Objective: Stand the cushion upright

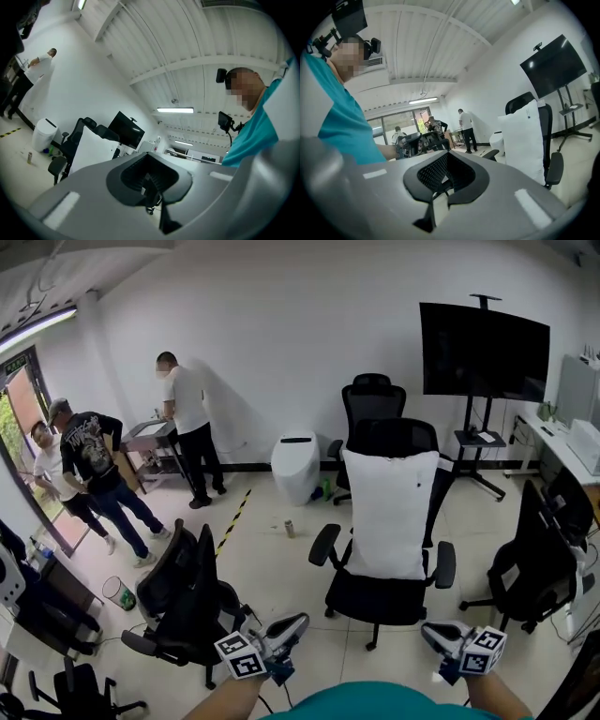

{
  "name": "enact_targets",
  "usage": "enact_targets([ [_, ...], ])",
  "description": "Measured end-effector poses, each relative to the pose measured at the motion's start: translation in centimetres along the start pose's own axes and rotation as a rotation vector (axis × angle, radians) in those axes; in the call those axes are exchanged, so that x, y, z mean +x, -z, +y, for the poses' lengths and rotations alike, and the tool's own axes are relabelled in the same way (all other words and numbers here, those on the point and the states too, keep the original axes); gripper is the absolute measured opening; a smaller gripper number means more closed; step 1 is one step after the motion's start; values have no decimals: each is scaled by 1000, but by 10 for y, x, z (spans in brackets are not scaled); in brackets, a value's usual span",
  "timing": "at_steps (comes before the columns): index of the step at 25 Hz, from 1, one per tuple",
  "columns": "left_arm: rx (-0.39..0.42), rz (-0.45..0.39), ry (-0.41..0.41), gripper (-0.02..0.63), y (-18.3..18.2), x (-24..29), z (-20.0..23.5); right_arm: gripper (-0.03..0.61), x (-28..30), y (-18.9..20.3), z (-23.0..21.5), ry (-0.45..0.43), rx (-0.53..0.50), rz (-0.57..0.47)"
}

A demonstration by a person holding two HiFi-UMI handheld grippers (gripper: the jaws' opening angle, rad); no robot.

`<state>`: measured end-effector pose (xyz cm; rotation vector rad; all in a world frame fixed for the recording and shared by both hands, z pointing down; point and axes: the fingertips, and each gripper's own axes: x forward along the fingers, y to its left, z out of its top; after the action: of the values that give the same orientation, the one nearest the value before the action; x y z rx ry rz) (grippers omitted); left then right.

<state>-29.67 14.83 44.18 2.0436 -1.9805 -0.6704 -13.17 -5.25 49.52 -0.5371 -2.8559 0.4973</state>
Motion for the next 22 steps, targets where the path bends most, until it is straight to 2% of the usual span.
enact_targets([
  [4,-29,-24,30,11,16,-23,-44,3,-40,2,30,40,-29,-22],
  [9,-63,-33,60,11,52,-35,-110,3,-103,23,67,56,-50,-17],
  [17,-83,-29,38,11,129,-35,-236,3,-230,101,122,37,-11,53],
  [20,-85,-1,46,11,151,-36,-282,3,-266,119,141,27,29,56],
  [22,-57,27,55,11,159,-40,-307,3,-280,125,155,16,36,50],
])
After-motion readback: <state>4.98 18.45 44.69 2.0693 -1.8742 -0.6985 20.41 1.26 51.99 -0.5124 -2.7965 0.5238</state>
